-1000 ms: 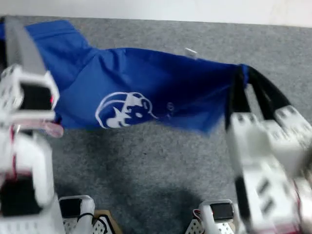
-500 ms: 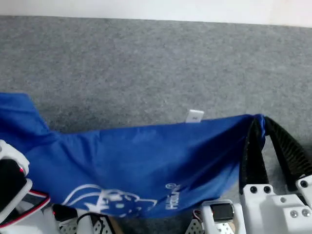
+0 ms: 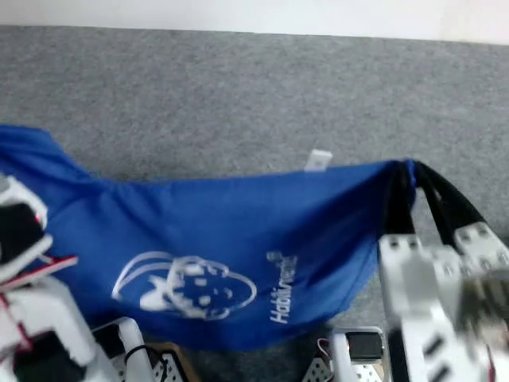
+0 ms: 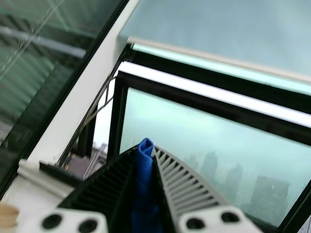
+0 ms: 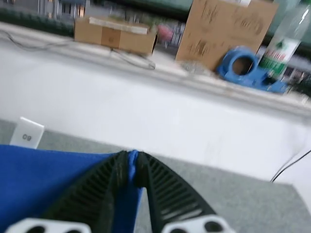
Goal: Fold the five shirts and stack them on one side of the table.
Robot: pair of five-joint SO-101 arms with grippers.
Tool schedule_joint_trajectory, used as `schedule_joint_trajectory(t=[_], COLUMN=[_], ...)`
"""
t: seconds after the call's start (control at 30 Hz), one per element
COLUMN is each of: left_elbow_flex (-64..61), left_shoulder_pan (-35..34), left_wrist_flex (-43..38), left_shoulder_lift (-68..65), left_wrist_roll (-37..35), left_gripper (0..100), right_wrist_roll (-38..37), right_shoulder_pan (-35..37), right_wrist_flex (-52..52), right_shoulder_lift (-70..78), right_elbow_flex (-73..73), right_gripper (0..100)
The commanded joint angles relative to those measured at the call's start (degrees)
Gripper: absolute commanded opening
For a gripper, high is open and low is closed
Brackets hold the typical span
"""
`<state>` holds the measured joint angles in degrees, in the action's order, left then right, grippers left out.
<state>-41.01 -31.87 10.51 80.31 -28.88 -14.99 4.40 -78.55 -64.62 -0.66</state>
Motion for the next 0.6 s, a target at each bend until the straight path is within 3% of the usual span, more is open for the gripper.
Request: schedule_joint_trajectory(t=[0.0, 0.13, 0.3, 0.57], left_elbow_flex=[-7.0, -7.2, -2.1, 10.3], left_shoulder_pan=[-0.5, 0.2, 7.2, 11.6], left_wrist_flex=[-7.1, -10.5, -12.3, -12.7], left_shoulder_lift=[-3.1, -12.4, -27.3, -50.0], left_wrist_roll=[-0.4, -0.4, -0.4, -0.4], left_gripper=[1, 1, 1, 1], right_wrist_roll=[3.2, 5.3, 5.3, 5.0], right_shoulder_pan=[-0.7, -0.6, 0.3, 0.0], right_wrist_flex=[8.6, 21.8, 39.3, 56.3], right_shoulder_lift=[0.3, 0.5, 0.6, 2.8], right_elbow_flex=[9.1, 21.3, 35.0, 45.2], right_gripper=[0.7, 0.7, 0.7, 0.7])
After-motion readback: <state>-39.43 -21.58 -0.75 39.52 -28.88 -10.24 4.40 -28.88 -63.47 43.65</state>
